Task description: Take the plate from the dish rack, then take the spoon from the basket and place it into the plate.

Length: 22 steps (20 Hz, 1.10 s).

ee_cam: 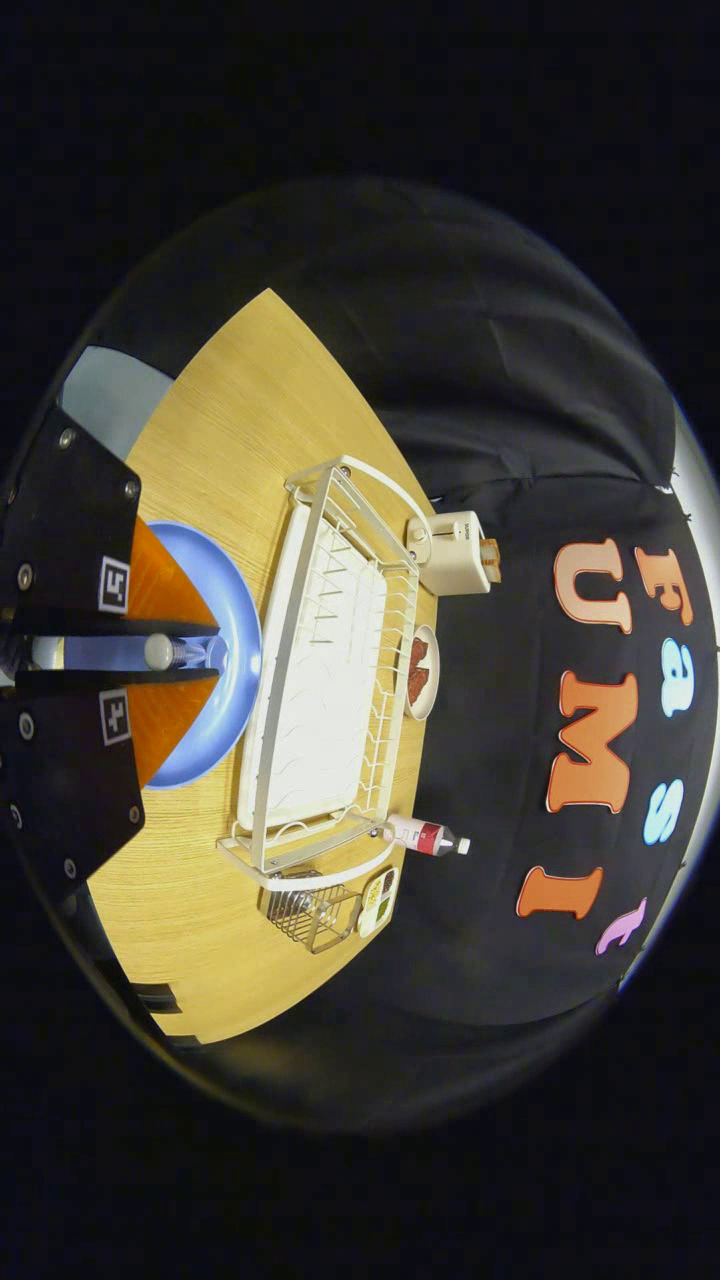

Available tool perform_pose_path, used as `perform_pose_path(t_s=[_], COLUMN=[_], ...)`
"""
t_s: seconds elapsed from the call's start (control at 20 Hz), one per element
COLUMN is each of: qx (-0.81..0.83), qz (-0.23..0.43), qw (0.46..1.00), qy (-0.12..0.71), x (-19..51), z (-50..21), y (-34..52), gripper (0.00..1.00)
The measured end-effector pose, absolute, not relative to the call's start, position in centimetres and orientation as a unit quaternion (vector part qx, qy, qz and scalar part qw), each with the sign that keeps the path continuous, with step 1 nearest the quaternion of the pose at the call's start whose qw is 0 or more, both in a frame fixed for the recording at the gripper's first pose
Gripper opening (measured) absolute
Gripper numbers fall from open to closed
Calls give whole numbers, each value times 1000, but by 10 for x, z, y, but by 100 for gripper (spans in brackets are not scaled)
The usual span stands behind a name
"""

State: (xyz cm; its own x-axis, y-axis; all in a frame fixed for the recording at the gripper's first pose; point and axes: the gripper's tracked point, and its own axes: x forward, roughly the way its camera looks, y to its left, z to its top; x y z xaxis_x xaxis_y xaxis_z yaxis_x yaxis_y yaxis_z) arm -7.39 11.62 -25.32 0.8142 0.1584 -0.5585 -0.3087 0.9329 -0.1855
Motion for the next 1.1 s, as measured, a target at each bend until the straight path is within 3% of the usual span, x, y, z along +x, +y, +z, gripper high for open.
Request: perform_pose_path(t_s=[0.2,0.45,0.55,1.1], qx=[-136,-118,-106,-96], qz=[113,77,62,2], qw=[945,955,962,984], qy=[276,259,246,150], x=[-72,-58,-50,-24], z=[-248,-220,-199,-81], y=[111,87,75,21], gripper=[35,87,98,98])
